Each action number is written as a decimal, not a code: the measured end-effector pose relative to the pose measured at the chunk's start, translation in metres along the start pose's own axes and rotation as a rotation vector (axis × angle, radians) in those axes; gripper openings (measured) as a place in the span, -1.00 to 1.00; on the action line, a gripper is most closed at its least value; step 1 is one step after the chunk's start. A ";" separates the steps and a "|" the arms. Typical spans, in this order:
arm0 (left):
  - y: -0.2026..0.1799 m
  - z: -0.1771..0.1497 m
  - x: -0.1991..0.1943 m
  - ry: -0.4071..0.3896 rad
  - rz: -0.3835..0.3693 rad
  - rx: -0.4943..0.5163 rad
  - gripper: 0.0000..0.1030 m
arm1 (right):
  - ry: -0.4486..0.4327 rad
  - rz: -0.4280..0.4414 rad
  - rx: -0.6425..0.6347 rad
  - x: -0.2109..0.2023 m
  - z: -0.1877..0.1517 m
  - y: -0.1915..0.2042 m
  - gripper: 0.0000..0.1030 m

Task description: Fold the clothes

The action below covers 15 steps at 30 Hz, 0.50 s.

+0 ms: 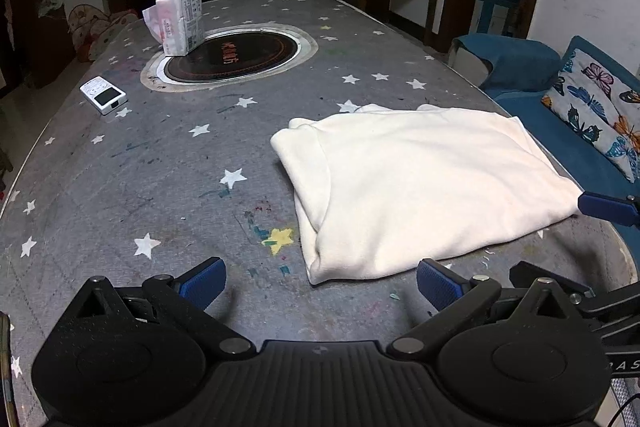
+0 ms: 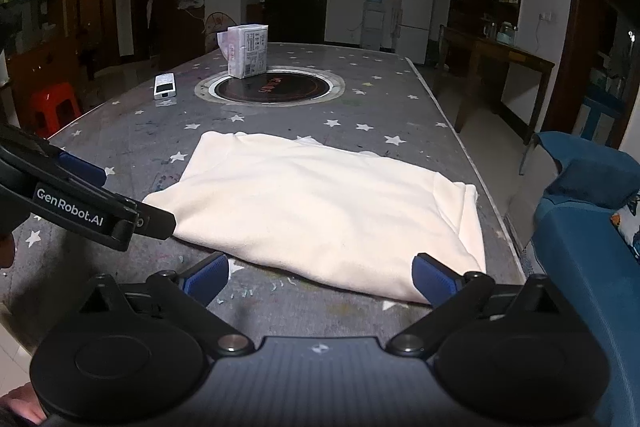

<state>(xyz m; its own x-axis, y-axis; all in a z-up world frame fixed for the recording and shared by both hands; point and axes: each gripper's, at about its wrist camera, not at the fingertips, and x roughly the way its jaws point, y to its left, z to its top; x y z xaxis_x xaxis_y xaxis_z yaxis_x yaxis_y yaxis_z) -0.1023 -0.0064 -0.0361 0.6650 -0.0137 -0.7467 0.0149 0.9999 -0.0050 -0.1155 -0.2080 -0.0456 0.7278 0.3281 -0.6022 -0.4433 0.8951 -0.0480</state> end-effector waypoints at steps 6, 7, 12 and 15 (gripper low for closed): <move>-0.004 -0.001 0.000 -0.003 0.005 0.014 1.00 | 0.002 0.000 0.011 -0.002 -0.002 -0.001 0.95; -0.004 -0.001 0.000 -0.003 0.004 0.016 1.00 | 0.002 0.000 0.013 -0.003 -0.002 -0.001 0.95; -0.006 -0.002 -0.001 -0.005 0.012 0.029 1.00 | 0.003 0.003 0.014 -0.003 -0.004 0.001 0.95; -0.008 -0.002 -0.001 -0.002 0.012 0.030 1.00 | 0.003 0.006 0.018 -0.003 -0.005 0.001 0.95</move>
<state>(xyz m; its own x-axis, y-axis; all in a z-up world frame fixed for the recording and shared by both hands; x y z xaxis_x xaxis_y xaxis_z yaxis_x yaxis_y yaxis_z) -0.1049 -0.0142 -0.0369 0.6669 -0.0018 -0.7452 0.0296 0.9993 0.0240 -0.1210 -0.2096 -0.0472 0.7232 0.3327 -0.6052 -0.4384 0.8983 -0.0300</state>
